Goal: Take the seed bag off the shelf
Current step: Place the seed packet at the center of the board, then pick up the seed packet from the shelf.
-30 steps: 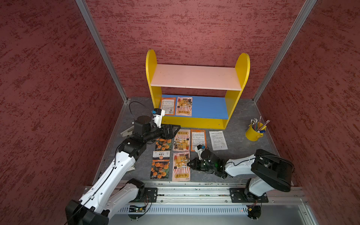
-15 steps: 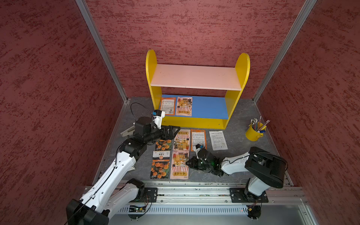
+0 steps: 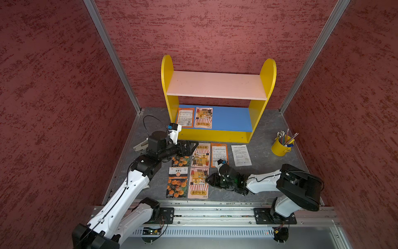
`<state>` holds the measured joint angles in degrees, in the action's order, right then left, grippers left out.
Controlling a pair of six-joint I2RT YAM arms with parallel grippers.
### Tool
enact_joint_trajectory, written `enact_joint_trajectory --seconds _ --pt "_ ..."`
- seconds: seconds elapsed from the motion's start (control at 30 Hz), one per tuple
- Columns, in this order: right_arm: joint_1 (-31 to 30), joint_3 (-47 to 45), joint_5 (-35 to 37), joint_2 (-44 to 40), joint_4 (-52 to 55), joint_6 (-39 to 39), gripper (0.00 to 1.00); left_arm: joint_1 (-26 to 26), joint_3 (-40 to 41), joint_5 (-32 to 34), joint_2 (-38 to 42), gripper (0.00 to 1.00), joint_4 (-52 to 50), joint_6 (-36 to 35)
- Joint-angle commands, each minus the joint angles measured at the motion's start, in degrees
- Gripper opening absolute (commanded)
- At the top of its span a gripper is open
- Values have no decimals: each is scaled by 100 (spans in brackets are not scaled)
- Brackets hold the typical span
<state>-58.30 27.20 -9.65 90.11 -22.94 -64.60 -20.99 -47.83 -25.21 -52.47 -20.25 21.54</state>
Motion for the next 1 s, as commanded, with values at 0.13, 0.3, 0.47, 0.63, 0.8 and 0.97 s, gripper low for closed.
enact_joint_trajectory --seconds 0.13,0.3,0.47,0.63,0.8,0.97 --pt "-8 -561 578 -1422 1322 583 35 70 9 179 241 100 -241 -132" --pt "318 -521 54 -2764 2195 1542 56 80 124 140 281 100 -167 -122" --pt "528 -15 -144 -3502 3208 2224 74 104 188 100 271 100 -128 -126" --pt "626 229 -195 -3660 3432 2431 85 122 111 102 132 100 -111 -135" --pt "734 509 -206 -3614 3494 2663 98 138 -99 114 -207 100 -64 -114" --pt "867 1065 145 -3440 3855 3185 98 139 -322 83 -516 100 -18 -92"
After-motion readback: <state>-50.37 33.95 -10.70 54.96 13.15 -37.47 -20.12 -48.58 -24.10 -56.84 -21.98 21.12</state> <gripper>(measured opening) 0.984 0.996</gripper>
